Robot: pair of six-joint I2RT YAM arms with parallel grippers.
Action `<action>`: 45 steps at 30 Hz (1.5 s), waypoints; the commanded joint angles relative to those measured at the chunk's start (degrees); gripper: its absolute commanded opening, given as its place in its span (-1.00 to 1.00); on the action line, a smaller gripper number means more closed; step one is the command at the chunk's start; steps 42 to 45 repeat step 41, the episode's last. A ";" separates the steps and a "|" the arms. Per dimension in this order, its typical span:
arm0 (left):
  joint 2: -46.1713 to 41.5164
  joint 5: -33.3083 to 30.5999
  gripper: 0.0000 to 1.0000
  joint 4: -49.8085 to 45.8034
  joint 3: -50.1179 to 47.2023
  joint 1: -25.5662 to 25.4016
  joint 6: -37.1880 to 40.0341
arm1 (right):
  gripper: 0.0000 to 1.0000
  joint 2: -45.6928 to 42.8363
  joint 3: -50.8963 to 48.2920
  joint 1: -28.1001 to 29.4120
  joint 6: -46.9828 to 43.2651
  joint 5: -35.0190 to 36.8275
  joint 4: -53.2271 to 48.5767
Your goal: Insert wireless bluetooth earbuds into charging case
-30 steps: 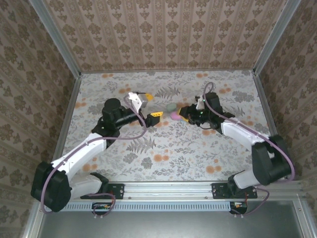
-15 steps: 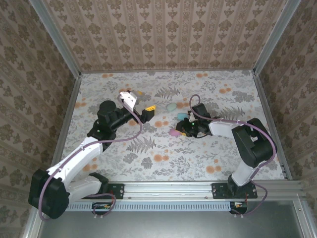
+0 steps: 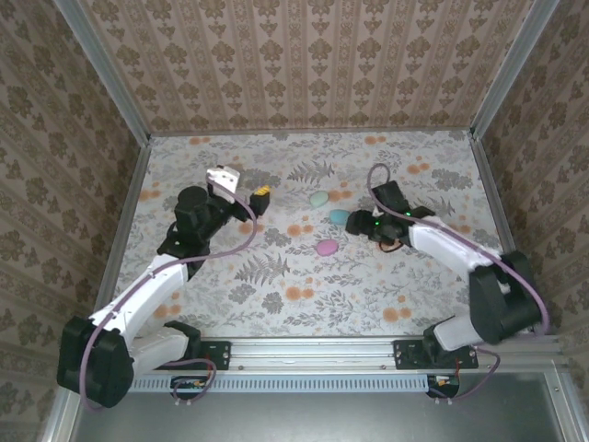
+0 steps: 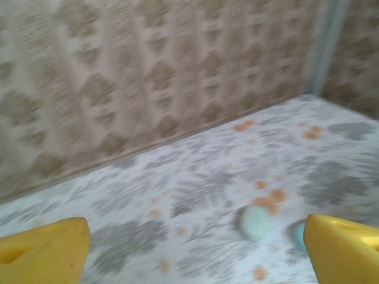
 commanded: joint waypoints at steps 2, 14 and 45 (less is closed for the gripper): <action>4.47 -15.99 0.89 -6.31 -1.62 9.00 -4.88 | 0.75 -11.01 -11.83 -1.55 -20.98 33.09 16.01; 22.74 -20.35 0.92 8.22 -5.08 19.36 1.14 | 0.77 1.66 -21.02 -18.21 -33.15 5.49 51.43; 25.54 -11.81 1.00 27.68 -14.77 20.99 2.58 | 1.00 9.17 -27.19 -17.43 -30.44 9.19 70.54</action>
